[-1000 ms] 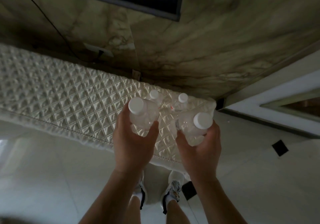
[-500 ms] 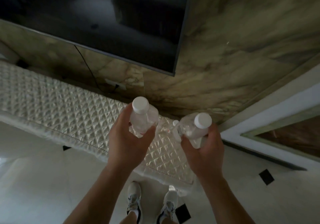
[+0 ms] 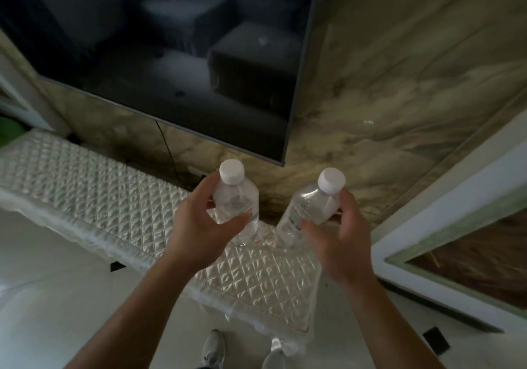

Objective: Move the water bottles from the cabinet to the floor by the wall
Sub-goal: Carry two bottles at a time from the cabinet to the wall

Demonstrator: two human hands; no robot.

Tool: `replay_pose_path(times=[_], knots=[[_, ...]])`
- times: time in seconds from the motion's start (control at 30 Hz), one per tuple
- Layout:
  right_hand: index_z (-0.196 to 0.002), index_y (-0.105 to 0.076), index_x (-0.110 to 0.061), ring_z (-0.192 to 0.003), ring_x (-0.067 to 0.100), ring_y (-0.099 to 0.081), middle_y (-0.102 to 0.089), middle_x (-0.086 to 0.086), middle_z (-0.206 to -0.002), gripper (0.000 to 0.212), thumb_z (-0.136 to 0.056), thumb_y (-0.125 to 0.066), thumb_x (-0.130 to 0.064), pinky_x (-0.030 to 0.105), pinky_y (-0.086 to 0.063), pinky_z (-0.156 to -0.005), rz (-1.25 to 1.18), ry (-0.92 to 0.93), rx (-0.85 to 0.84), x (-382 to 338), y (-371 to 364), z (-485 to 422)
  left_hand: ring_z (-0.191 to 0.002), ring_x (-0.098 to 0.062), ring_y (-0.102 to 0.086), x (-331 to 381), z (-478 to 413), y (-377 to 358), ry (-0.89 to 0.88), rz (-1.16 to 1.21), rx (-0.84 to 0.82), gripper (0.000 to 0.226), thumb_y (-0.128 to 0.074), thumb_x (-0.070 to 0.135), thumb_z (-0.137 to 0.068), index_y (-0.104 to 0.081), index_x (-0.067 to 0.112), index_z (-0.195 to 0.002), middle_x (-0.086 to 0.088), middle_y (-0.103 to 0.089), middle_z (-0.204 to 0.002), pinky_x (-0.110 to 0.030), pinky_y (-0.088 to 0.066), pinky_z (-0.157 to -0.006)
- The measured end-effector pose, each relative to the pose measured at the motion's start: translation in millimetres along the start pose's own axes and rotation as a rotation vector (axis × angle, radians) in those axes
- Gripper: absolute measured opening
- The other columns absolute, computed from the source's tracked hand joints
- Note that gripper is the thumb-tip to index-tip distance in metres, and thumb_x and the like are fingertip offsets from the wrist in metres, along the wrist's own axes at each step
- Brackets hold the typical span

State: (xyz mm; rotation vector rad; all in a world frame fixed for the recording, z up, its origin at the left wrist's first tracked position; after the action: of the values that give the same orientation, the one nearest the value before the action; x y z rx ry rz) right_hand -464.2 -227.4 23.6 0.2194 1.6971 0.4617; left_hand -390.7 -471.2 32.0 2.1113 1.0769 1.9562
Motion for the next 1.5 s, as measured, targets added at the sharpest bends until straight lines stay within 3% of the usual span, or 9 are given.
replay_pose_path(times=[0.17, 0.3, 0.5, 0.63, 0.73, 0.93, 1.07, 1.27, 1.5], knots=[[-0.122, -0.051, -0.039, -0.093, -0.012, -0.059, -0.062, -0.03, -0.098, 0.056, -0.071, -0.075, -0.035, 0.008, -0.044, -0.069, -0.032, 0.075, -0.075, -31, -3, -5, -0.099, 0.014, -0.056, 15, 9, 25, -0.006, -0.036, 0.072, 0.065, -0.083, 0.037, -0.07, -0.045, 0.049, -0.122, 0.038, -0.057, -0.103, -0.012, -0.047, -0.078], [-0.124, -0.05, -0.039, -0.094, -0.008, -0.059, -0.063, -0.024, -0.102, 0.06, -0.069, -0.072, -0.036, 0.016, -0.044, -0.072, -0.067, 0.111, -0.144, -49, -18, -8, -0.102, 0.003, -0.06, 13, 20, 54, 0.022, -0.017, 0.134, 0.067, -0.081, 0.04, -0.07, -0.051, 0.033, -0.13, 0.024, -0.061, -0.111, -0.028, -0.055, -0.085], [-0.123, -0.049, -0.042, -0.096, -0.01, -0.059, -0.062, -0.025, -0.107, 0.06, -0.069, -0.074, -0.038, 0.014, -0.046, -0.075, -0.101, 0.18, -0.247, -87, -62, -3, -0.103, -0.003, -0.063, -1, 45, 115, 0.054, 0.05, 0.254, 0.074, -0.079, 0.052, -0.063, -0.051, 0.033, -0.129, 0.018, -0.063, -0.11, -0.036, -0.057, -0.086], [-0.131, -0.047, -0.038, -0.099, -0.018, -0.054, -0.057, -0.029, -0.109, 0.063, -0.077, -0.079, -0.029, 0.013, -0.044, -0.074, -0.102, 0.223, -0.331, -119, -111, 11, -0.104, -0.011, -0.065, -26, 64, 165, 0.085, 0.104, 0.306, 0.079, -0.082, 0.054, -0.061, -0.051, 0.03, -0.13, 0.01, -0.064, -0.114, -0.04, -0.058, -0.084], [-0.128, -0.046, -0.039, -0.098, -0.015, -0.056, -0.059, -0.026, -0.108, 0.062, -0.078, -0.079, -0.025, 0.013, -0.045, -0.074, -0.097, 0.247, -0.361, -141, -149, 26, -0.105, -0.008, -0.065, -44, 79, 205, 0.094, 0.119, 0.344, 0.081, -0.079, 0.054, -0.059, -0.051, 0.031, -0.131, 0.01, -0.064, -0.115, -0.03, -0.056, -0.085], [-0.125, -0.047, -0.043, -0.097, -0.004, -0.06, -0.061, -0.02, -0.109, 0.063, -0.066, -0.07, -0.038, 0.024, -0.05, -0.077, -0.121, 0.218, -0.451, -186, -237, 63, -0.107, -0.013, -0.065, -82, 110, 292, 0.079, 0.161, 0.42, 0.077, -0.078, 0.043, -0.063, -0.052, 0.024, -0.133, 0.007, -0.066, -0.115, -0.033, -0.055, -0.087], [-0.119, -0.045, -0.047, -0.093, -0.003, -0.06, -0.06, -0.023, -0.104, 0.059, -0.066, -0.069, -0.037, 0.023, -0.05, -0.075, -0.114, 0.238, -0.495, -214, -297, 89, -0.105, -0.01, -0.065, -110, 130, 351, 0.08, 0.163, 0.48, 0.078, -0.078, 0.043, -0.061, -0.052, 0.026, -0.133, 0.006, -0.066, -0.115, -0.025, -0.052, -0.084], [-0.125, -0.05, -0.036, -0.098, 0.01, -0.062, -0.062, -0.013, -0.109, 0.065, -0.062, -0.066, -0.043, 0.044, -0.057, -0.083, -0.118, 0.278, -0.585, -253, -382, 121, -0.103, -0.014, -0.066, -148, 164, 431, 0.091, 0.149, 0.582, 0.08, -0.079, 0.043, -0.06, -0.052, 0.023, -0.133, 0.003, -0.067, -0.114, -0.031, -0.055, -0.085], [-0.129, -0.049, -0.035, -0.103, 0.011, -0.062, -0.063, -0.011, -0.115, 0.07, -0.061, -0.063, -0.044, 0.044, -0.056, -0.087, -0.127, 0.338, -0.748, -298, -474, 143, -0.104, -0.013, -0.066, -181, 190, 505, 0.144, 0.073, 0.698, 0.07, -0.079, 0.044, -0.061, -0.052, 0.04, -0.127, 0.01, -0.067, -0.114, -0.04, -0.056, -0.088]])
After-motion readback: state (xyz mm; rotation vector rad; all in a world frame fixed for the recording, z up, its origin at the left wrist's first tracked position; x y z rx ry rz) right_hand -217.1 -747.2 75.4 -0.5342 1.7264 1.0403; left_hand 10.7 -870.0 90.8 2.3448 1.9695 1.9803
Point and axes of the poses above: each hand's wrist, its own z-axis away from the middle knuckle, its own y-axis out of the back of the hand, x = y × z, the point moved 10 cm from there along -z, towards the middle knuckle
